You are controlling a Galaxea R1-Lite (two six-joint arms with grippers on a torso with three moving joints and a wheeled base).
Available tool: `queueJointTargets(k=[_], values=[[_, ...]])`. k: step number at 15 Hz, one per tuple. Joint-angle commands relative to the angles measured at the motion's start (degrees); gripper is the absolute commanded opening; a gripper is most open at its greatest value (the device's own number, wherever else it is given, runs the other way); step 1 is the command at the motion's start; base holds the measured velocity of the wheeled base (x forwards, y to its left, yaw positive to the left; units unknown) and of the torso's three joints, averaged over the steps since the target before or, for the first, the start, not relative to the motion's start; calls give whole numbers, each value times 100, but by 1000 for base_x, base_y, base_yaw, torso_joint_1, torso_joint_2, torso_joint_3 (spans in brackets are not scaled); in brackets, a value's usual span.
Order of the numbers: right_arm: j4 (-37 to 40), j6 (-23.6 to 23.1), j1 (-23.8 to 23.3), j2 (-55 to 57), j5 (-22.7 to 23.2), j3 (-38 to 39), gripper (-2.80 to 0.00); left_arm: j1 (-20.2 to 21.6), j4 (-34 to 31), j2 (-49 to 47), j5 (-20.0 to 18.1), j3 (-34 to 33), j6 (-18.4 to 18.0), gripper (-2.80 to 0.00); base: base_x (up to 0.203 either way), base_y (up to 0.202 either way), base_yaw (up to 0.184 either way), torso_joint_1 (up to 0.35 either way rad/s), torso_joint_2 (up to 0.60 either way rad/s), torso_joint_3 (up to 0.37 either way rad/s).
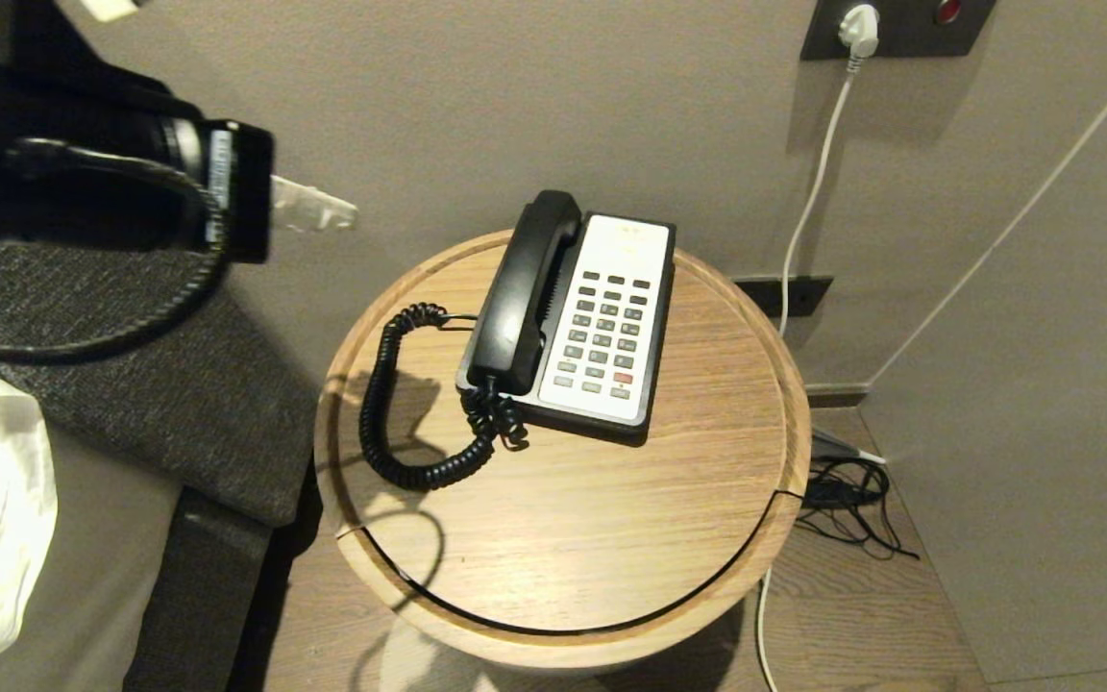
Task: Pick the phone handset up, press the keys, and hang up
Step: Pick up the desk phone handset
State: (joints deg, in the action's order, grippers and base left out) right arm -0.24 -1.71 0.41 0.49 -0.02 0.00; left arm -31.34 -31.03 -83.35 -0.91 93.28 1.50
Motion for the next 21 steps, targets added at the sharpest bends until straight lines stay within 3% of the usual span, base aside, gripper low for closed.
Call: queueJointTargets(k=[1,3,4,7,13,21], values=[[-2,-5,2,4,2,0,-280,-614,-5,-723,474,446,69,-280,0,0,0,0,0,0],[-2,-5,2,4,2,0,-280,-704,-157,-878,561,560,38,-280,0,0,0,0,0,0],[-2,-5,2,4,2,0,-280,-735,-178,-954,583,578,43,0,0,0,0,0,0,0],[-2,-5,2,4,2,0,-280,-861,-141,-1168,1034,630,96,0,0,0,0,0,0,0],[-2,-5,2,4,2,0,-280,-1132,146,-1629,1205,682,81,0,0,0,0,0,0,0],[-2,-5,2,4,2,0,-280,-1112,413,-1913,1480,724,26,0,0,0,0,0,0,0]])
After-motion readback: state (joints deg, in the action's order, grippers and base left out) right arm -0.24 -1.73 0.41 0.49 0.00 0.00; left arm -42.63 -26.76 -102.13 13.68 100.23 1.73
